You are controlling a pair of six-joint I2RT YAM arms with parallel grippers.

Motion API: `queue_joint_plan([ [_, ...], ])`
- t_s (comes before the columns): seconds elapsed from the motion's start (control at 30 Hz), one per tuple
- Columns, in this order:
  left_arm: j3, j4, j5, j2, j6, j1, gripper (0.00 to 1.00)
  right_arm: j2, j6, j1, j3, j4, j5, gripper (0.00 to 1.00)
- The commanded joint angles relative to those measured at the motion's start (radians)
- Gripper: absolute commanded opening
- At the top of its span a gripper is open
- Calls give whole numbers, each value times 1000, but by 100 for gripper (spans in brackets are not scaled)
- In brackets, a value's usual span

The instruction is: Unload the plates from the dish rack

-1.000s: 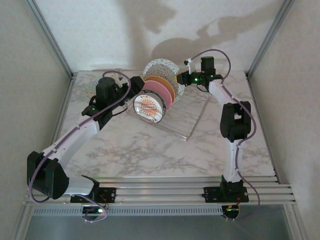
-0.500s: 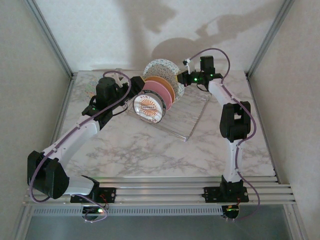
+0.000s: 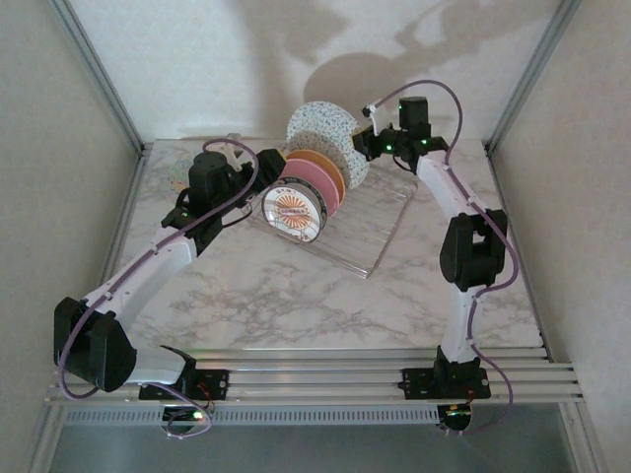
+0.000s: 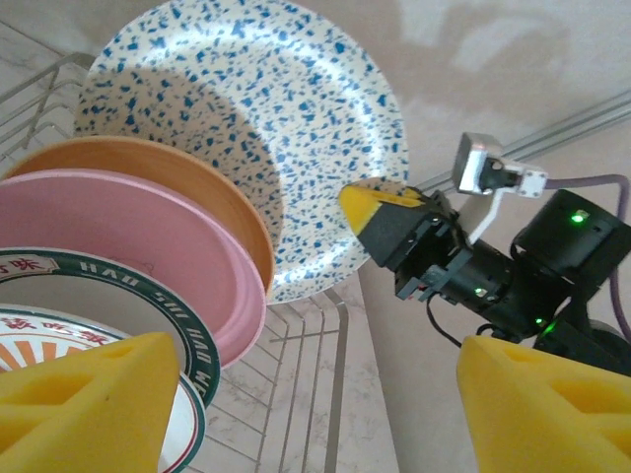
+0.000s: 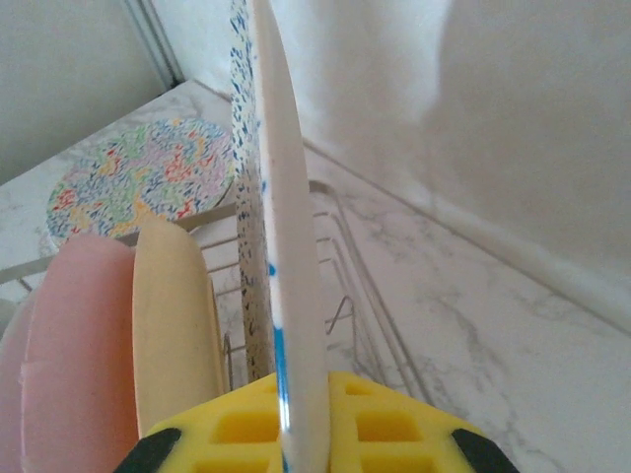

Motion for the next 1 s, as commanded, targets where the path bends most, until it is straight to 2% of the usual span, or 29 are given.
queue_joint_plan([
  [0.0,40,46,28,11,-4,-8,74,-87,-23,-7,-4,82,95,0],
  [0.4,82,67,70,52,-20,-12,75,-219,69,-49,-64,234,247,0],
  [0.7,207,72,145,177,-65,-41,76,-377,436,-86,-220,414,331,0],
  [0.83,278,77,175,255,-126,-56,76,-430,657,-87,-240,371,361,0],
  [0.97,326,126,206,324,-216,-72,76,-444,893,-87,-215,291,327,0],
])
